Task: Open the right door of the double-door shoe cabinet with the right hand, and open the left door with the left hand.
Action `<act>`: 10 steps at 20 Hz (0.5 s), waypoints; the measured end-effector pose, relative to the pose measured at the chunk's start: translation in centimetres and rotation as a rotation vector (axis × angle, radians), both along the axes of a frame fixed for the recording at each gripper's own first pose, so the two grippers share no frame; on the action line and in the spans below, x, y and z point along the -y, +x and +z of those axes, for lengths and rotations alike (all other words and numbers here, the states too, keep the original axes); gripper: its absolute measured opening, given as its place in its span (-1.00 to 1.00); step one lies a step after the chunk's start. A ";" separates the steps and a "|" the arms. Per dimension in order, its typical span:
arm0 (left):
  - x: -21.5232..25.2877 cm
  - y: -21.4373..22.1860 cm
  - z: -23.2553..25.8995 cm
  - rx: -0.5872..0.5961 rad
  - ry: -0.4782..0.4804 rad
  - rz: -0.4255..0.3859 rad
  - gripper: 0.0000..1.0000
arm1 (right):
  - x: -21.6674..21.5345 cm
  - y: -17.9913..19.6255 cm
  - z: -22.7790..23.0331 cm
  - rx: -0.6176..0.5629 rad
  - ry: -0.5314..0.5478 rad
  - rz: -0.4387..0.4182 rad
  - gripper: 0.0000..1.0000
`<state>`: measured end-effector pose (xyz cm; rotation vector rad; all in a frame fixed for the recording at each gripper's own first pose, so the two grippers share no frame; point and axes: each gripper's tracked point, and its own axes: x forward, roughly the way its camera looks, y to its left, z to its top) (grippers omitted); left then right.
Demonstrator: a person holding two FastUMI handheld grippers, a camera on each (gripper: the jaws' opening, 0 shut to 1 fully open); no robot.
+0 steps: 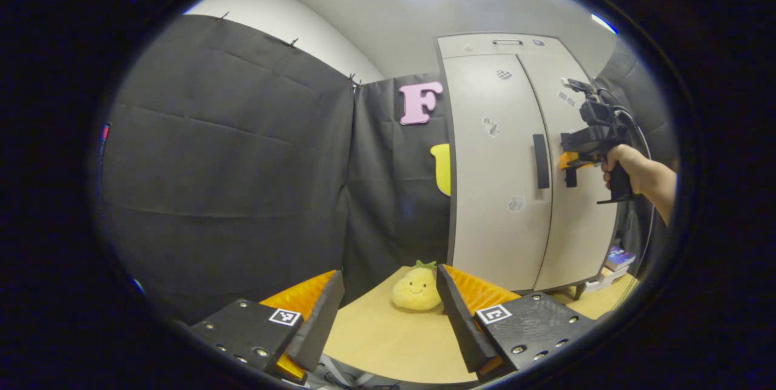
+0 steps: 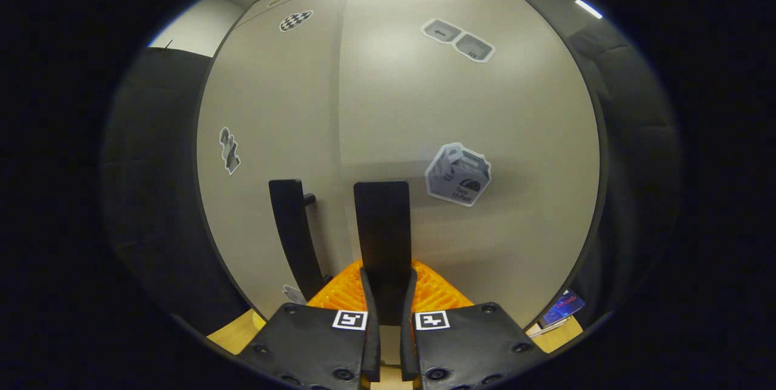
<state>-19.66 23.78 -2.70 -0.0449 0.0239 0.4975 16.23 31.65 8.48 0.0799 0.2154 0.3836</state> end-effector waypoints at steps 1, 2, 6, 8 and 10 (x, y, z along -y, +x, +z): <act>0.2 0.2 0.2 0.009 -0.002 -0.006 0.77 | 0.3 -0.7 0.0 0.000 0.003 0.004 -0.78; 0.3 0.3 0.4 0.014 -0.002 -0.013 0.79 | 0.7 -1.3 0.1 0.002 -0.003 0.014 -0.71; 1.8 1.1 1.0 0.036 -0.020 -0.067 0.80 | 2.1 -3.5 0.3 0.005 0.010 0.076 -0.71; 2.9 1.7 1.1 0.047 -0.037 -0.096 0.80 | 3.0 -4.6 0.4 -0.001 0.010 0.103 -0.71; 4.3 2.4 1.4 0.056 -0.045 -0.128 0.80 | 3.7 -5.6 0.5 -0.005 0.009 0.125 -0.71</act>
